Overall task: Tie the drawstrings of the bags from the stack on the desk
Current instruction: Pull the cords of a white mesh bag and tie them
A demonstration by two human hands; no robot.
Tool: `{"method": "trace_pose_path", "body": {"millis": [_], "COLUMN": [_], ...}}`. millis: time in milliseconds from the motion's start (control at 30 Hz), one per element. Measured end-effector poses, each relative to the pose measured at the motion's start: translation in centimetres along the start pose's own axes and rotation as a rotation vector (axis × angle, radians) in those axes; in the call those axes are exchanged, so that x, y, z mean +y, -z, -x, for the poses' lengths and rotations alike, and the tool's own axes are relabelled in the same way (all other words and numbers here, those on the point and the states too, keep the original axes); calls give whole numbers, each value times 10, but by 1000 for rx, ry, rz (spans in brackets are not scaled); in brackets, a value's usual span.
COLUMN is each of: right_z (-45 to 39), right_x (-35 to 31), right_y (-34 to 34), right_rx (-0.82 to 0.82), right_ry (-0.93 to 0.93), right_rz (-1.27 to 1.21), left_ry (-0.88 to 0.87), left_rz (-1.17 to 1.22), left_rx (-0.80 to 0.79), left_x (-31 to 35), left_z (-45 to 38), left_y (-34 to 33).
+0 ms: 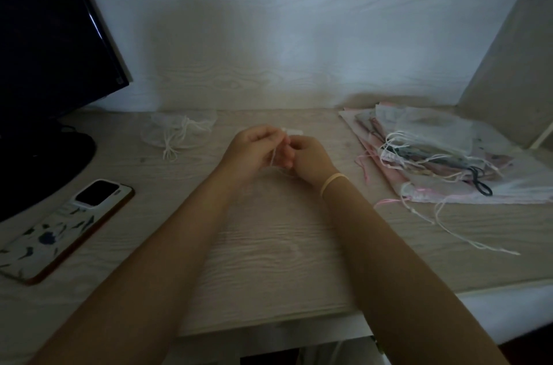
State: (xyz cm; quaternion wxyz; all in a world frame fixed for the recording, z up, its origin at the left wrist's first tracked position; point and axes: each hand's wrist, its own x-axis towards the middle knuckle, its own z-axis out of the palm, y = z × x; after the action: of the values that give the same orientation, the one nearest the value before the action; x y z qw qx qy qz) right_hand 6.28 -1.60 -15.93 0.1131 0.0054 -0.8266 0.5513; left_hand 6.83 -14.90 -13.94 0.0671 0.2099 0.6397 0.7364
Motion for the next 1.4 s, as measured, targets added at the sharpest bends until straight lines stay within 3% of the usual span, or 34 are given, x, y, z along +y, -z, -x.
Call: {"method": "trace_pose_path", "body": {"millis": [67,200,333,467,567,967,1200,1400], "right_z": [-1,0,3,2,1,8,6,12], "right_x": [-5,-15,-26,-26,-27,-29,-27,-32], "right_y": [0,9,15,15,15,7,16,12], "right_rx": [-21,113,51,30,29,-15,-32,-182], "right_ry": [-38,-59,75,137,146,25,15,-9], "right_rz": [-58,-370,-621,-600,-556,-152,142,34], "left_ry": [3,52,21,-5,-39,261,193,156], "left_rz": [-256,-661,-951,-1102,-1168,-412,-201,-104], "left_rx": [117,339,159,-24,-73,261,392,376], "left_x": [-5,-14,-11,-6,-6,10,6,5], "left_z": [-1,-6,-2,7,9,5,-4,-5], "left_y": [1,14,14,9,6,6,18,20]}}
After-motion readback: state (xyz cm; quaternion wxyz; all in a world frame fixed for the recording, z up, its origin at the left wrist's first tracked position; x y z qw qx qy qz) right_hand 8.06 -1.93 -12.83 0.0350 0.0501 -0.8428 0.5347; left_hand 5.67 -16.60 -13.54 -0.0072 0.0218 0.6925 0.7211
